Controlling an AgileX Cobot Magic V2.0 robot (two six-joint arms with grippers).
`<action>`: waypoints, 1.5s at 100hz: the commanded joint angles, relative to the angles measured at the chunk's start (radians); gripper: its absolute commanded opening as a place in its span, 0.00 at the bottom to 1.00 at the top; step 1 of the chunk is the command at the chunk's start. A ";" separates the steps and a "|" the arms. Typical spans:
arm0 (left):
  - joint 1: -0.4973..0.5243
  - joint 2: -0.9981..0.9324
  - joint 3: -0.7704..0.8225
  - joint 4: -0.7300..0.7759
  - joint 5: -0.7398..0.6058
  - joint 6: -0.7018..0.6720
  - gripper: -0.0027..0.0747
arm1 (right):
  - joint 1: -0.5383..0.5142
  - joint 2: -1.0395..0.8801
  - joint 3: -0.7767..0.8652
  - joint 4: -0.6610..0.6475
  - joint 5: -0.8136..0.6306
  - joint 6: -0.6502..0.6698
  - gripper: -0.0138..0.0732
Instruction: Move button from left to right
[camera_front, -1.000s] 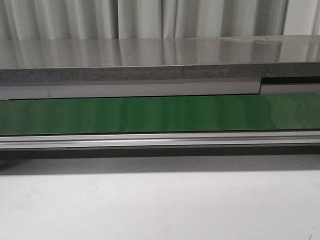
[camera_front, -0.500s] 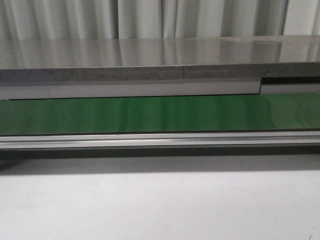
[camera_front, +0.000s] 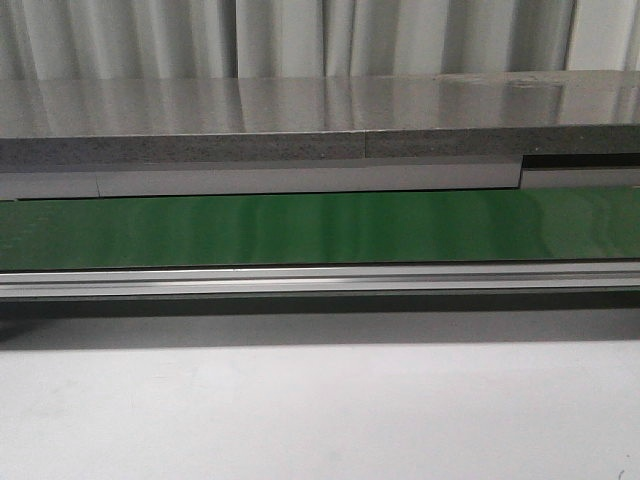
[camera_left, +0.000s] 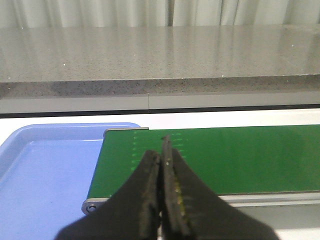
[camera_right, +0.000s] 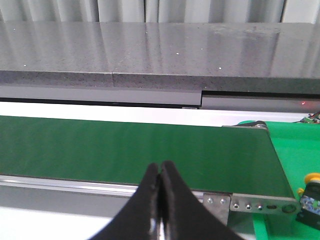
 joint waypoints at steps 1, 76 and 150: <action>-0.009 0.009 -0.028 -0.009 -0.084 0.004 0.01 | 0.003 -0.045 0.038 -0.037 -0.120 0.059 0.08; -0.009 0.009 -0.028 -0.009 -0.084 0.004 0.01 | 0.003 -0.196 0.225 -0.110 -0.202 0.156 0.08; -0.009 0.009 -0.028 -0.009 -0.084 0.004 0.01 | 0.003 -0.196 0.225 -0.110 -0.202 0.156 0.08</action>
